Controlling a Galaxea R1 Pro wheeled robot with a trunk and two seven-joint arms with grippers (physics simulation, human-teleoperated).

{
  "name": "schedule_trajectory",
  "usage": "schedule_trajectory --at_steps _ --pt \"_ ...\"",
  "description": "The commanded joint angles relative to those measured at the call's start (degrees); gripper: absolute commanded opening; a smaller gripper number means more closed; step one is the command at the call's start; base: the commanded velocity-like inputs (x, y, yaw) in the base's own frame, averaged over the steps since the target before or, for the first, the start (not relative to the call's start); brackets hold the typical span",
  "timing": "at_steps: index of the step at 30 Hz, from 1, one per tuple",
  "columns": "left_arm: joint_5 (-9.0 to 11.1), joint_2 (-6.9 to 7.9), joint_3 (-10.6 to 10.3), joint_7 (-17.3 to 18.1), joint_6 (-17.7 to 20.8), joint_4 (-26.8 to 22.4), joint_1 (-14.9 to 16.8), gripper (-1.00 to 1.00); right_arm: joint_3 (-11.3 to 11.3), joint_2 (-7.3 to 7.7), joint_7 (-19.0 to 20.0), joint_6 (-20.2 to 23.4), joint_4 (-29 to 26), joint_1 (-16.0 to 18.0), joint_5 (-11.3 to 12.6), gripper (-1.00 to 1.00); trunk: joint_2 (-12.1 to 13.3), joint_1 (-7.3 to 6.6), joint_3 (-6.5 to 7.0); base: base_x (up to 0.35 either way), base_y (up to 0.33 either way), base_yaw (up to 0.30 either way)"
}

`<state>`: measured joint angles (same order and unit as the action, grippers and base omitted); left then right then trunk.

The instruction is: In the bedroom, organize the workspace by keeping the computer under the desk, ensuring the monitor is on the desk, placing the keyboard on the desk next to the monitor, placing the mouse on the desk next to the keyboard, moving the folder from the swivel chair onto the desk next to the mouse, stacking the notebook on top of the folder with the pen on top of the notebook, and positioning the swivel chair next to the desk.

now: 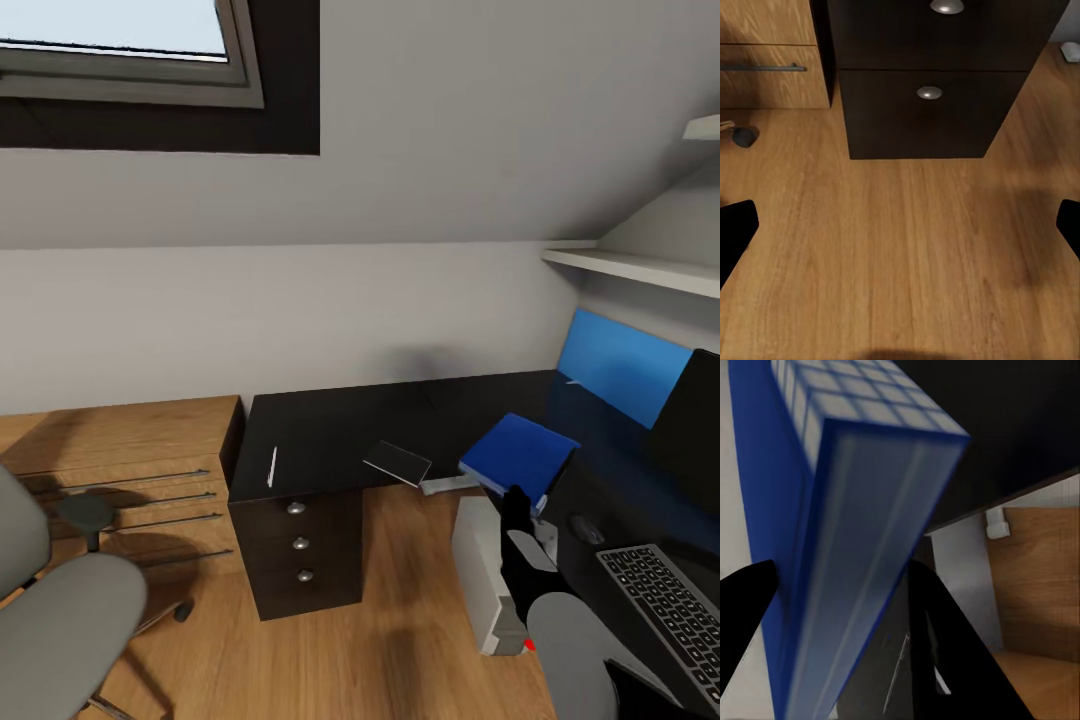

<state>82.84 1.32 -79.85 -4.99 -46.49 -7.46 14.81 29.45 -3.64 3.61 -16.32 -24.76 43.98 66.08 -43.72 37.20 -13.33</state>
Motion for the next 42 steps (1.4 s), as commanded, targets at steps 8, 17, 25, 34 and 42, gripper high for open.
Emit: schedule_trajectory --at_steps 8,17,25,34,42 --pt "0.13 -0.01 -0.52 -0.45 -0.13 -0.18 0.04 1.00 0.17 0.07 2.97 -0.13 0.36 0.05 1.32 -1.00 -0.06 0.01 -0.08 0.006 -0.005 0.000" --pt "0.09 -0.08 -0.57 -0.46 -0.10 -0.18 0.04 1.00 0.21 0.44 2.82 -0.10 0.41 0.05 1.26 -1.00 -0.06 0.01 -0.08 0.202 -0.197 0.000" --pt "0.08 -0.09 -0.57 -0.53 -0.18 -0.18 0.04 1.00 0.06 0.60 0.91 -0.32 0.55 0.05 0.99 -1.00 -0.06 0.01 -0.08 0.118 -0.170 0.000" --pt "0.10 -0.03 -0.57 -0.62 -0.32 -0.18 0.04 1.00 0.07 0.65 -6.69 -0.29 0.59 0.05 0.92 -1.00 -0.06 0.01 -0.08 0.006 -0.018 0.000" --pt "0.11 -0.04 -0.57 -0.63 -0.35 -0.18 0.04 1.00 0.08 0.65 -7.15 -0.29 0.59 0.05 0.96 -1.00 -0.06 0.01 -0.08 0.007 0.000 0.000"
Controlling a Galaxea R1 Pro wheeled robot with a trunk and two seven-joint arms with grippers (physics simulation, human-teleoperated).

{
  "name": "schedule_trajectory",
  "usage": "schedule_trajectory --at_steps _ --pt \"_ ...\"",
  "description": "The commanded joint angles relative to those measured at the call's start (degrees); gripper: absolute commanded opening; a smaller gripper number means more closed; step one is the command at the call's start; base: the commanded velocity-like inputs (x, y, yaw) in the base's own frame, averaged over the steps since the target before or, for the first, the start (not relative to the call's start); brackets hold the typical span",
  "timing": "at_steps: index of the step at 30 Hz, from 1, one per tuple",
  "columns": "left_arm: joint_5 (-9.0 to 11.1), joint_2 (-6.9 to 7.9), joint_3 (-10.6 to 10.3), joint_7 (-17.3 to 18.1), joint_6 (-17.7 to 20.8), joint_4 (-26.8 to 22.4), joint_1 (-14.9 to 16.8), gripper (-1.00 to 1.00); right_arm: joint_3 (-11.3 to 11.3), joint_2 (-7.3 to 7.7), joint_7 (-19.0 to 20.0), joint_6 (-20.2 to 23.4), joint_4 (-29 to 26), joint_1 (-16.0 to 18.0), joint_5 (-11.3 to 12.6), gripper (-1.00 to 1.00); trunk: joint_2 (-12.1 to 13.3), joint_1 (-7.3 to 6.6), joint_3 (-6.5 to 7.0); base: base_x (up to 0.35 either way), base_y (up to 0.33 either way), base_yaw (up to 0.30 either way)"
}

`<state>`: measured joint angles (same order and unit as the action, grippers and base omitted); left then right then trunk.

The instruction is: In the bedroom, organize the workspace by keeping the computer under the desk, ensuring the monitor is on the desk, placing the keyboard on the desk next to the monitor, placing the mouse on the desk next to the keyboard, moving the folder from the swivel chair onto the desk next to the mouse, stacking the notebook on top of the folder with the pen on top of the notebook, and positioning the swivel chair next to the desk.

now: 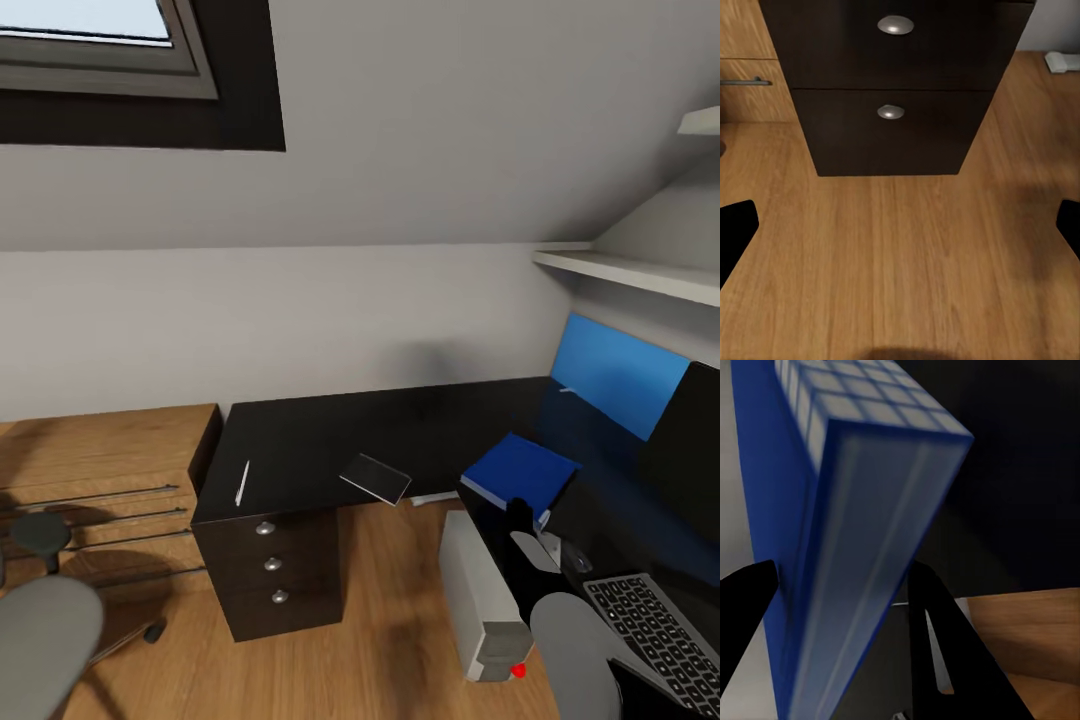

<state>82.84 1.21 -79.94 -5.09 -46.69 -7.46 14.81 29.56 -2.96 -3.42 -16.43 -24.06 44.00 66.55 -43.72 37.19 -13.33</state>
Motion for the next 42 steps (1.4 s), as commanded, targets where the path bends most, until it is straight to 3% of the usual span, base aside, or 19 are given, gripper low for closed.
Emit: schedule_trajectory --at_steps 1,13,22,42 --pt "0.12 0.07 -0.48 -0.53 -0.15 -0.19 0.04 1.00 -0.03 -0.03 -0.20 -0.18 -0.11 0.03 0.50 -1.00 -0.07 0.02 -0.08 0.100 0.000 0.000" --pt "0.05 0.04 -0.48 -0.62 -0.15 -0.19 0.04 1.00 -0.01 0.08 -2.63 -0.01 1.05 0.03 0.51 -1.00 -0.07 0.02 -0.08 0.091 0.000 0.000" --pt "0.05 0.02 -0.48 -0.62 -0.15 -0.19 0.04 1.00 0.06 1.71 -5.47 -0.23 1.98 0.06 0.57 -1.00 -0.07 0.02 -0.08 0.000 0.000 0.000" --pt "0.05 0.08 -0.48 -0.70 -0.24 -0.25 0.04 1.00 0.06 2.16 -5.81 -0.31 2.00 0.07 0.69 -1.00 -0.07 0.02 -0.08 0.061 0.000 0.000"
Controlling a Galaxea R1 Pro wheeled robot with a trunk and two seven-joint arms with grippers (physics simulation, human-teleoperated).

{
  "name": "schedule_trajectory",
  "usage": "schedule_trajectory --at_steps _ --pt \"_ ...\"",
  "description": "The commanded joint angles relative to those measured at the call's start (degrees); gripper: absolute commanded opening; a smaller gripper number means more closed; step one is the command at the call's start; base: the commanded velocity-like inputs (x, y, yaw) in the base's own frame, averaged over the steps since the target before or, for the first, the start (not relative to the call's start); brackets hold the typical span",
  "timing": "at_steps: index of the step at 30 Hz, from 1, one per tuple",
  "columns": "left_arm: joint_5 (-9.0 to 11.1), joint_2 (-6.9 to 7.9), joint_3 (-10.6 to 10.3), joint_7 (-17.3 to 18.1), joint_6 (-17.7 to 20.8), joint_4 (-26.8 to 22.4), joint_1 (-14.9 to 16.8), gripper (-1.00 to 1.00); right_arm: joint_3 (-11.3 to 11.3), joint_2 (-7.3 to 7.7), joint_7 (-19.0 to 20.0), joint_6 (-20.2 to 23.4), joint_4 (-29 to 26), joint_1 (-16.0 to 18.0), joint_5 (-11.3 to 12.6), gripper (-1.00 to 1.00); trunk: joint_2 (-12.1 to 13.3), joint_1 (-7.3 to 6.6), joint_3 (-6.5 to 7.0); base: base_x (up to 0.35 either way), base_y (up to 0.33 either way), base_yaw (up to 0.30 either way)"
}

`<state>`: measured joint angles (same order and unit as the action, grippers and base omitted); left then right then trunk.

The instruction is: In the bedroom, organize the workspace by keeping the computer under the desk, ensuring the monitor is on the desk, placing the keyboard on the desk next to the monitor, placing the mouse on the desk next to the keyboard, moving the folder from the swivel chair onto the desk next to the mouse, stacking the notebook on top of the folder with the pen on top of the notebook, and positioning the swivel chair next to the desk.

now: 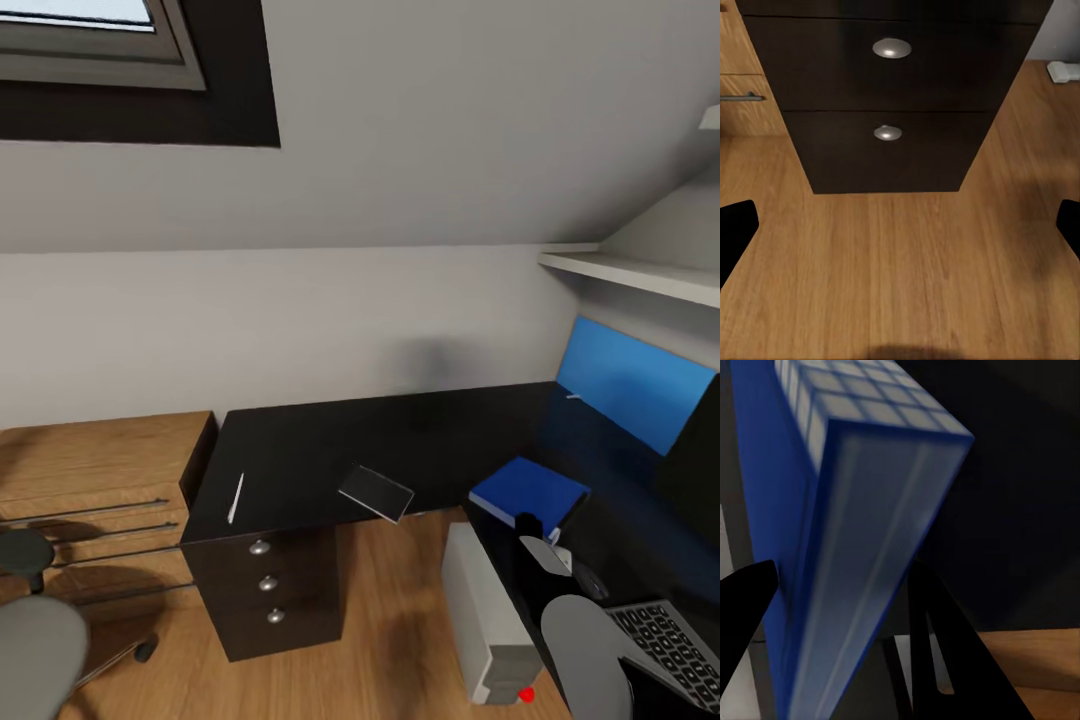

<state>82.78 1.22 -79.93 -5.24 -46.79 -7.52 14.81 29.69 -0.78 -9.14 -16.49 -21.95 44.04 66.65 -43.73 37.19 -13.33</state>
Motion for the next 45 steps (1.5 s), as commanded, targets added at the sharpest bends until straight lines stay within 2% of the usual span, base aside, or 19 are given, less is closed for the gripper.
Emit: schedule_trajectory --at_steps 1,10,11,31,38,40,41,42,43,44,45 --pt "0.10 0.07 -0.49 -0.55 -0.15 -0.16 0.04 1.00 -0.07 -0.02 -0.19 -0.23 -0.11 0.04 0.59 -1.00 -0.06 0.02 -0.08 0.049 0.000 0.000" --pt "0.11 0.09 -0.49 -0.56 -0.13 -0.19 0.04 1.00 -0.07 0.19 -1.45 -0.21 -0.21 0.06 0.50 -1.00 -0.06 0.02 -0.08 0.010 0.000 0.000" --pt "0.11 0.08 -0.49 -0.53 -0.13 -0.18 0.04 1.00 -0.07 0.24 -1.47 -0.21 -0.20 0.05 0.50 1.00 -0.06 0.02 -0.08 0.000 0.000 0.000" --pt "0.12 0.09 -0.49 -0.38 -0.14 -0.16 0.04 1.00 -0.21 0.20 -1.58 -0.11 -0.20 0.06 0.45 1.00 -0.06 0.02 -0.08 -0.047 0.038 0.000" --pt "0.17 0.10 -0.45 -0.38 -0.14 -0.17 0.04 1.00 -0.69 -0.96 -0.84 0.05 -0.14 0.02 0.39 1.00 -0.06 0.02 -0.08 -0.042 0.030 0.000" --pt "0.20 0.10 -0.42 -0.43 -0.14 -0.17 0.04 1.00 -1.72 -2.57 -0.04 0.00 -0.12 0.02 0.10 1.00 -0.06 0.02 -0.08 -0.007 0.005 0.000" --pt "0.21 0.10 -0.42 -0.46 -0.14 -0.18 0.04 1.00 -2.15 -2.90 0.14 -0.01 -0.12 0.01 -0.05 1.00 -0.06 0.02 -0.08 -0.005 0.003 0.000" --pt "0.25 0.10 -0.38 -0.53 -0.14 -0.18 0.04 1.00 -4.12 -3.81 0.63 0.01 0.23 0.00 -0.72 1.00 -0.06 0.02 -0.08 -0.002 0.001 0.000" --pt "0.25 0.10 -0.37 -0.56 -0.14 -0.18 0.04 1.00 -4.61 -3.97 0.71 0.02 0.49 0.00 -0.85 1.00 -0.06 0.02 -0.08 -0.002 0.001 0.000" --pt "0.26 0.11 -0.27 -0.61 -0.14 -0.20 0.04 1.00 -6.44 -4.52 1.02 0.04 1.90 -0.01 -1.17 1.00 -0.06 0.02 -0.08 0.000 0.000 0.000" --pt "0.27 0.14 -0.22 -0.65 -0.14 -0.17 0.04 1.00 -7.29 -4.77 1.35 0.05 2.49 -0.01 -1.27 1.00 -0.06 0.02 -0.08 0.000 0.000 0.000"
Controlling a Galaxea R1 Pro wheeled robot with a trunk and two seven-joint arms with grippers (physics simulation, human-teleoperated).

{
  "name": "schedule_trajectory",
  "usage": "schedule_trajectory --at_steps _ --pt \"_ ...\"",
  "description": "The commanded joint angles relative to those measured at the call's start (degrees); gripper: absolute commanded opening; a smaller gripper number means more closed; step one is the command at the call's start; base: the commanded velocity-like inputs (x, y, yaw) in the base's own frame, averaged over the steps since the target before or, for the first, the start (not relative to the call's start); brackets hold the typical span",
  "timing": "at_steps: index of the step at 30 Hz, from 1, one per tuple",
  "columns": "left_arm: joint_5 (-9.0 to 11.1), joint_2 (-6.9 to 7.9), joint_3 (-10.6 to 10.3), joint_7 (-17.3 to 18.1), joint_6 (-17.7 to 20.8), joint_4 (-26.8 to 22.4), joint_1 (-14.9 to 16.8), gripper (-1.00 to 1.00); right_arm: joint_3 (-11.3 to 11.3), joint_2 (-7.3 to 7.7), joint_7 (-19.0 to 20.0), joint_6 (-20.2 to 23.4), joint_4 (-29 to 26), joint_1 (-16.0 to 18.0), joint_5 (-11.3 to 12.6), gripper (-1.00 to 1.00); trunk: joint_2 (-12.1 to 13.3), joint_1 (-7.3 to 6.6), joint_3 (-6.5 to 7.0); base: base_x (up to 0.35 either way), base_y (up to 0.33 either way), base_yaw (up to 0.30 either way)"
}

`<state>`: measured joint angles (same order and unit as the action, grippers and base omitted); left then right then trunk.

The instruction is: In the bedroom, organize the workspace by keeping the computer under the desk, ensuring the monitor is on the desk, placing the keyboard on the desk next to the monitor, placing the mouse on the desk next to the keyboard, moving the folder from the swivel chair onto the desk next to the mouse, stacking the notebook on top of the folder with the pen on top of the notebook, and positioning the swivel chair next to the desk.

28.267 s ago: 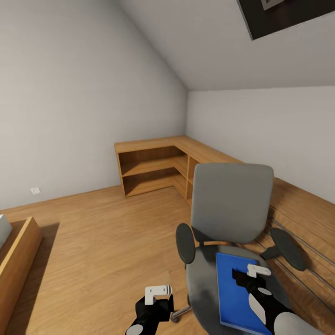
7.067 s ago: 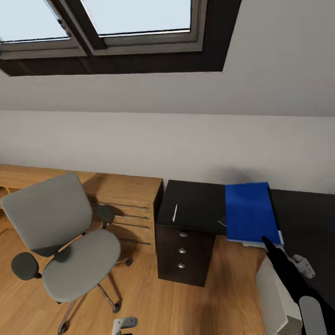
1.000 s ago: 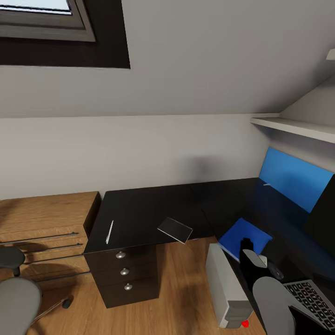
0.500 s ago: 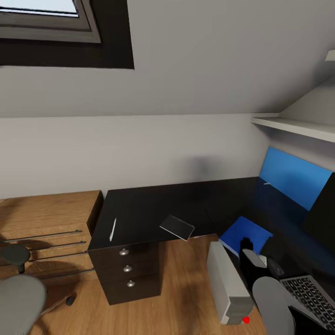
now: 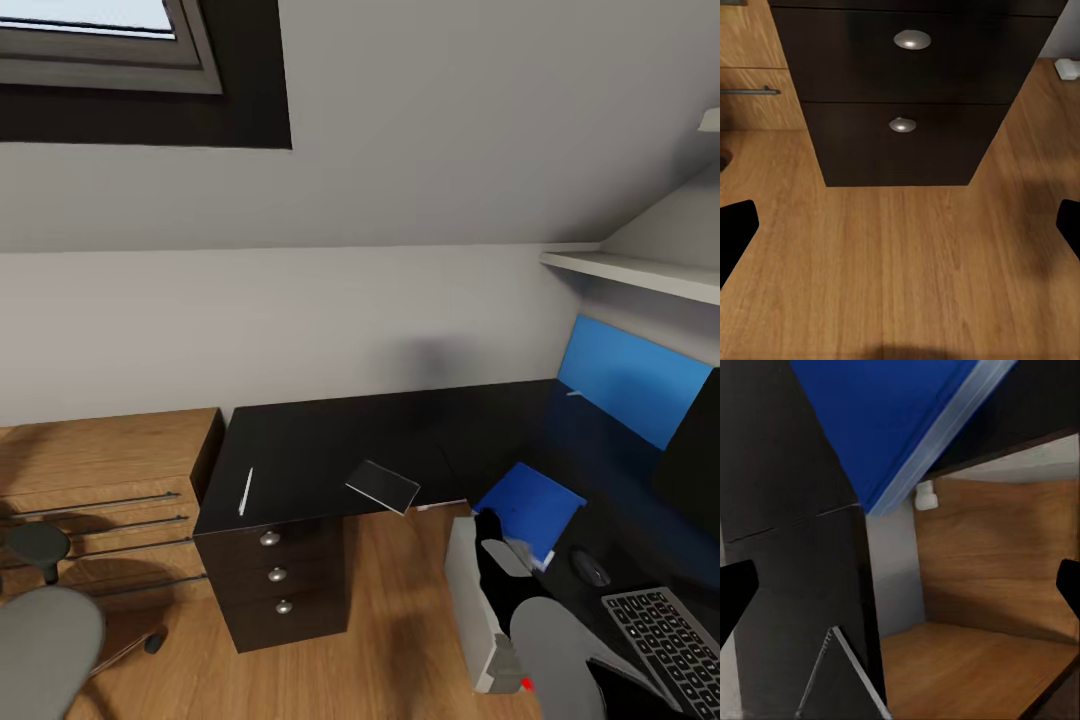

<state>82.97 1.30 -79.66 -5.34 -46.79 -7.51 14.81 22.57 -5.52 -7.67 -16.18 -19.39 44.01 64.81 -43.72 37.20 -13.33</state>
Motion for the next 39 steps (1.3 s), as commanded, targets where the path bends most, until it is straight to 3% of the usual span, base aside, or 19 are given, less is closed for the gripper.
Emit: schedule_trajectory --at_steps 1,8,15,18,21,26,31,39 --pt "0.08 0.07 -0.47 -0.58 -0.15 -0.18 0.04 1.00 -0.53 -0.16 0.12 -0.26 0.15 0.03 0.54 1.00 -0.07 0.01 -0.08 0.000 0.000 0.000" --pt "0.18 0.11 0.53 -0.65 -0.19 -0.22 0.04 1.00 -2.02 -1.39 5.20 -0.25 2.31 0.03 0.49 1.00 -0.07 0.01 -0.08 0.000 0.000 0.022" --pt "1.52 0.08 5.86 -0.69 -0.13 -0.22 0.04 1.00 -2.25 -1.58 6.22 -0.17 4.09 0.03 0.49 1.00 -0.07 0.01 -0.08 0.000 0.000 0.213" --pt "1.64 0.04 9.26 -0.69 -0.03 -0.22 0.04 1.00 -2.26 -1.59 6.20 -0.17 4.16 0.03 0.49 1.00 -0.07 0.01 -0.08 0.000 0.000 0.239" --pt "1.71 0.03 10.67 -0.66 0.06 -0.23 0.04 1.00 -2.26 -1.59 6.19 -0.17 4.18 0.03 0.49 1.00 -1.27 0.67 -0.62 0.000 0.000 0.242" --pt "1.75 -0.01 11.27 -0.64 0.60 -0.23 0.04 1.00 -2.24 -1.60 6.18 -0.17 4.18 0.03 0.49 1.00 -3.27 1.77 -1.52 0.000 0.000 0.244" --pt "1.53 -0.24 11.36 -0.64 5.23 -0.31 0.04 1.00 -2.15 -1.60 6.29 -0.17 4.18 0.03 0.49 1.00 -5.28 2.87 -2.42 0.000 0.000 0.129" --pt "1.30 -0.96 11.37 -0.57 5.88 -0.31 0.04 1.00 -2.12 -1.52 6.51 -0.08 4.19 0.03 0.49 1.00 -8.49 4.62 -3.85 0.000 0.000 0.009"
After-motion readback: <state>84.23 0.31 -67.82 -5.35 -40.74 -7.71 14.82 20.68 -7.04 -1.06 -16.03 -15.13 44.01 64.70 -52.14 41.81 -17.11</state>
